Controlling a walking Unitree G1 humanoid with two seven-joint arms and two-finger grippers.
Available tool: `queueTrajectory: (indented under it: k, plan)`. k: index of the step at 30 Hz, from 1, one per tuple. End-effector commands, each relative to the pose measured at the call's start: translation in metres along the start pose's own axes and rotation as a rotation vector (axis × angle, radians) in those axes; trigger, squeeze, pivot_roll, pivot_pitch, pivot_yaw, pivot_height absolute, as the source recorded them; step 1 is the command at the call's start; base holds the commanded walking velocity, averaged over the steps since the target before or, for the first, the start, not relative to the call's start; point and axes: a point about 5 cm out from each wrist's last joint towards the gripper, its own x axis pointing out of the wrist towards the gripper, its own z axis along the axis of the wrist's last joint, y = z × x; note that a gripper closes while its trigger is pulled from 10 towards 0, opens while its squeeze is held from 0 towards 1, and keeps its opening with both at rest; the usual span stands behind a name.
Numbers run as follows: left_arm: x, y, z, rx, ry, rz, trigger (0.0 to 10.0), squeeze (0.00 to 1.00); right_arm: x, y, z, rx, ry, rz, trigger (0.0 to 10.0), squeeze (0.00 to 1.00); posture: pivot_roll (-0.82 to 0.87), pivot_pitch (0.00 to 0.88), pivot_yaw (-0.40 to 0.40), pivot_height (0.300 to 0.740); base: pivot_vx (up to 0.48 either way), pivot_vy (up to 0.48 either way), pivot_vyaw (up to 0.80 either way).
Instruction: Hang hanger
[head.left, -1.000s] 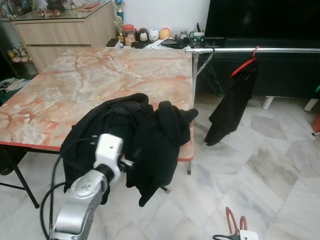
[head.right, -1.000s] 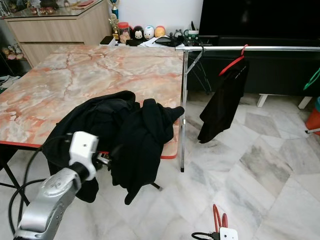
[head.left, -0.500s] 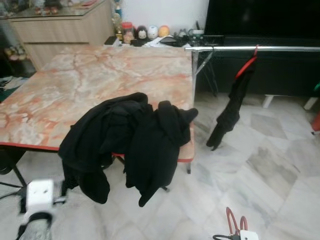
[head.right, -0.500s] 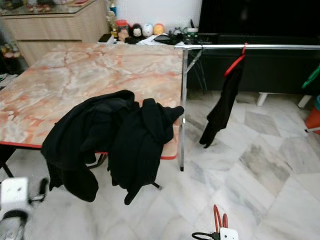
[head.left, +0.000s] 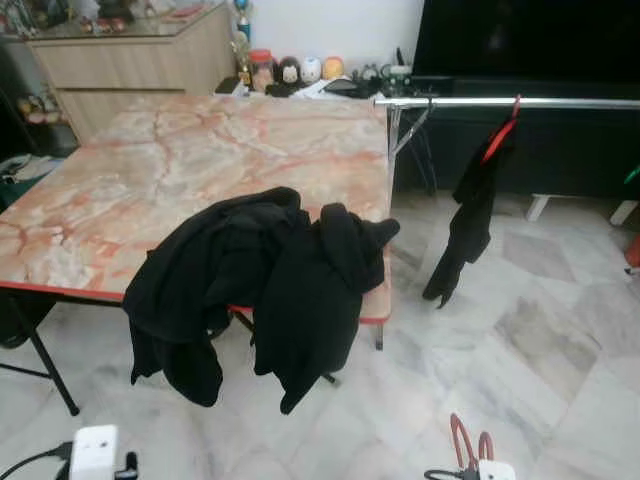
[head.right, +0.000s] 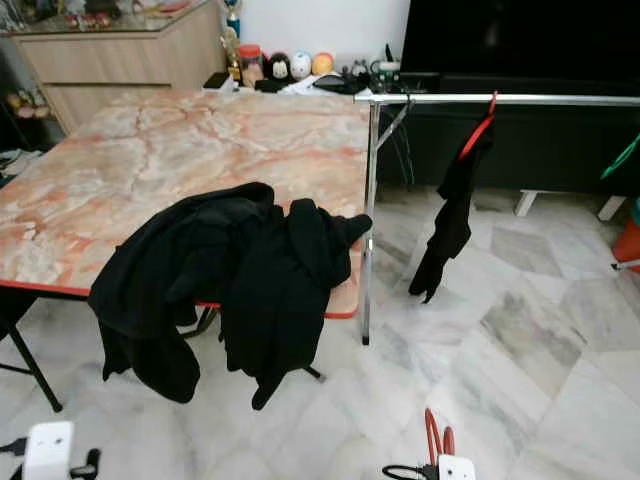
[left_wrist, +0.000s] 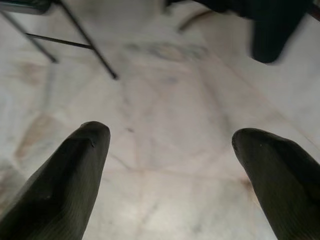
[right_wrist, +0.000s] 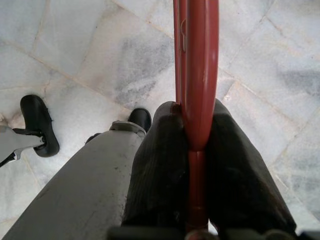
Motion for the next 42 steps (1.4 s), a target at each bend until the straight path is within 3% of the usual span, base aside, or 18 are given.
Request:
queueTrajectory:
  k: [1,2,7,16,25,42]
  plan:
    - [0.0,-0.011,-0.009,0.048,0.059,-0.083,10.0,0.0,0.0,0.002,-0.001,0.008,0.002,0.001,10.0,0.0,0.1,0.0,0.027,0.74,0.0,0.0,0.0]
    - [0.0,-0.011,-0.009,0.048,0.059,-0.083,10.0,0.0,0.0,0.002,-0.001,0.008,0.002,0.001,10.0,0.0,0.1,0.0,0.027,0.74,0.0,0.0,0.0]
    - [0.002,-0.039,-0.007,0.115,0.089,-0.223,10.0,0.0,0.0,0.002,-0.001,0.012,0.001,-0.001,10.0,0.0,0.09,0.0,0.028,0.74,0.0,0.0,0.0]
    - [0.005,-0.061,0.0,0.115,0.132,-0.269,10.0,0.0,0.0,0.001,0.0,0.015,-0.001,-0.002,10.0,0.0,0.09,0.0,0.016,0.74,0.0,0.0,0.0]
    - [0.005,-0.071,0.004,0.135,0.136,-0.297,10.0,0.0,0.0,0.001,0.001,0.02,-0.001,-0.004,10.0,0.0,0.09,0.0,0.012,0.74,0.0,0.0,0.0]
    - [0.001,-0.069,-0.006,0.17,0.152,-0.303,10.0,0.0,0.0,0.0,0.0,0.022,0.0,-0.005,10.0,0.0,0.09,0.0,0.009,0.74,0.0,-0.259,0.0]
